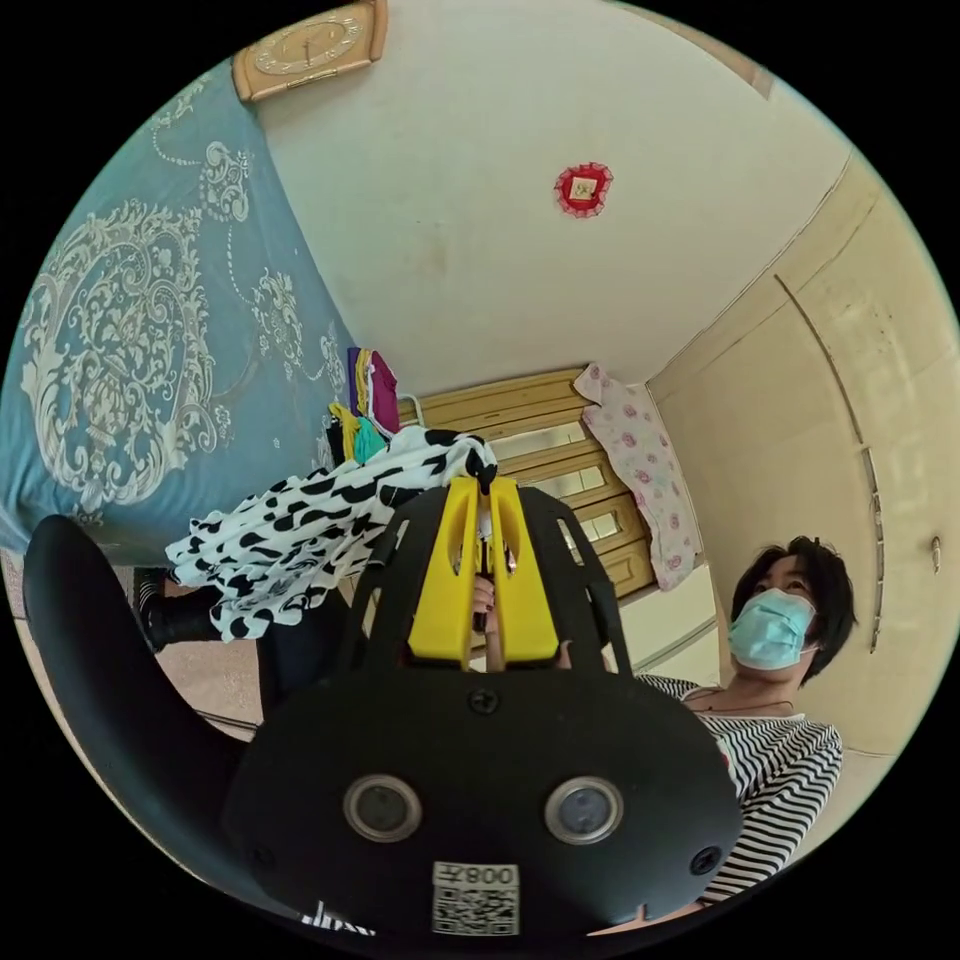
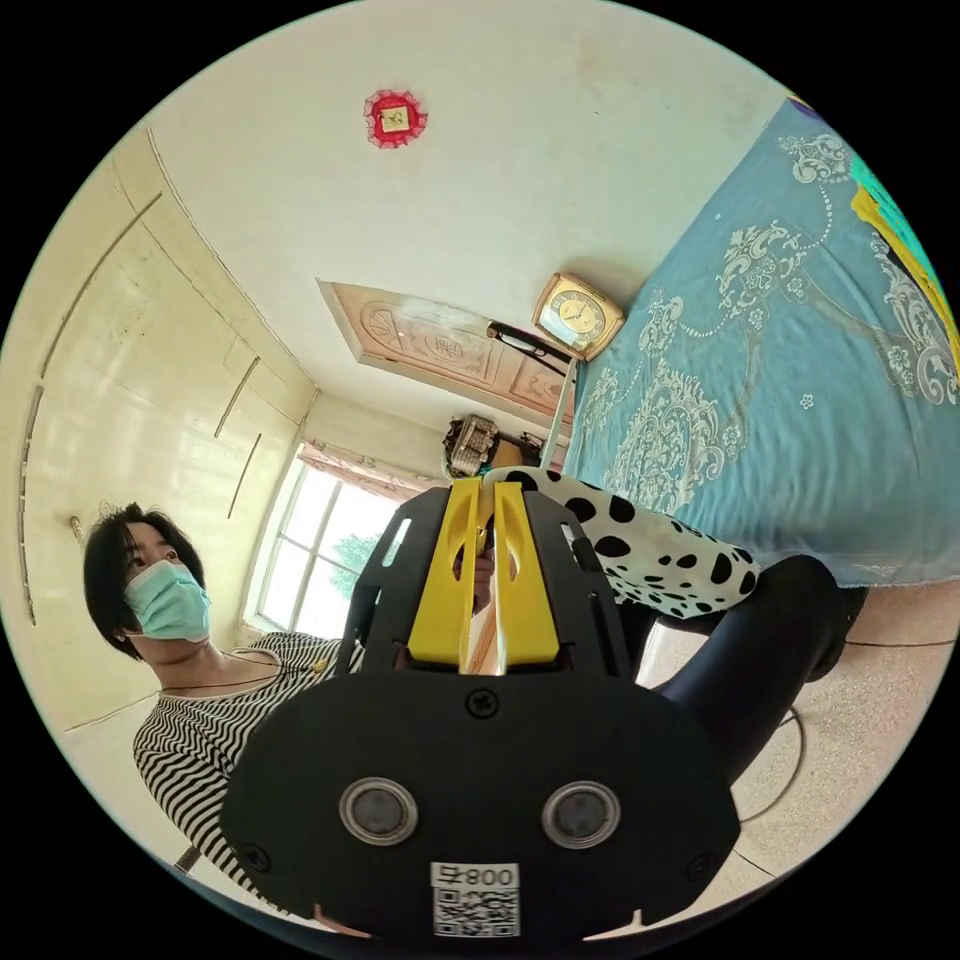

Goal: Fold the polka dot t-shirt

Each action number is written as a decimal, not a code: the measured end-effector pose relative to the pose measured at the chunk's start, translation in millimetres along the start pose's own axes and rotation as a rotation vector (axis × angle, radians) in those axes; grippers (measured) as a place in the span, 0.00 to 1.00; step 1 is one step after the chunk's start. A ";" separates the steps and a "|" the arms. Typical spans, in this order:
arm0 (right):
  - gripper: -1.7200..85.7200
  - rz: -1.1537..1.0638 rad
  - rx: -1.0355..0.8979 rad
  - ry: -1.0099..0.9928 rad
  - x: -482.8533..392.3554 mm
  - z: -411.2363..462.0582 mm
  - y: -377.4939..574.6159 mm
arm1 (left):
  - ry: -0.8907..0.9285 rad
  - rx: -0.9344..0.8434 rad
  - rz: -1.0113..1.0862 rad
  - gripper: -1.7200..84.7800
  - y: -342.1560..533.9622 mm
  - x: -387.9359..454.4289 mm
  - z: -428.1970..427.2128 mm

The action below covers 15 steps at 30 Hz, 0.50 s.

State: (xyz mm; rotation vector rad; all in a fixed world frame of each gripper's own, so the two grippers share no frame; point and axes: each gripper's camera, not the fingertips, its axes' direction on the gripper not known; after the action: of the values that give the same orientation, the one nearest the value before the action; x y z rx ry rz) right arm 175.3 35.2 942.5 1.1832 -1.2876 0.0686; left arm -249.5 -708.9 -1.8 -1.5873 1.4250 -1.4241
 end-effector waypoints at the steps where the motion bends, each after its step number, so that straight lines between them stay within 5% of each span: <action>1: 0.04 -0.004 0.009 0.002 -2.8 -8.5 3.4 | 0.007 -0.024 0.002 0.05 0.5 -1.1 18.8; 15: 0.04 0.080 0.183 0.112 -7.6 -186.5 9.4 | -0.045 -0.254 -0.102 0.05 -34.6 -67.6 249.0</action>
State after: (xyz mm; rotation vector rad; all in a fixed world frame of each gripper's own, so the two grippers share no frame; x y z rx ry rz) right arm 295.9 174.1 975.6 1.2644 -1.2492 0.3120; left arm 3.8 -693.5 -60.3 -1.8610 1.5673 -1.2946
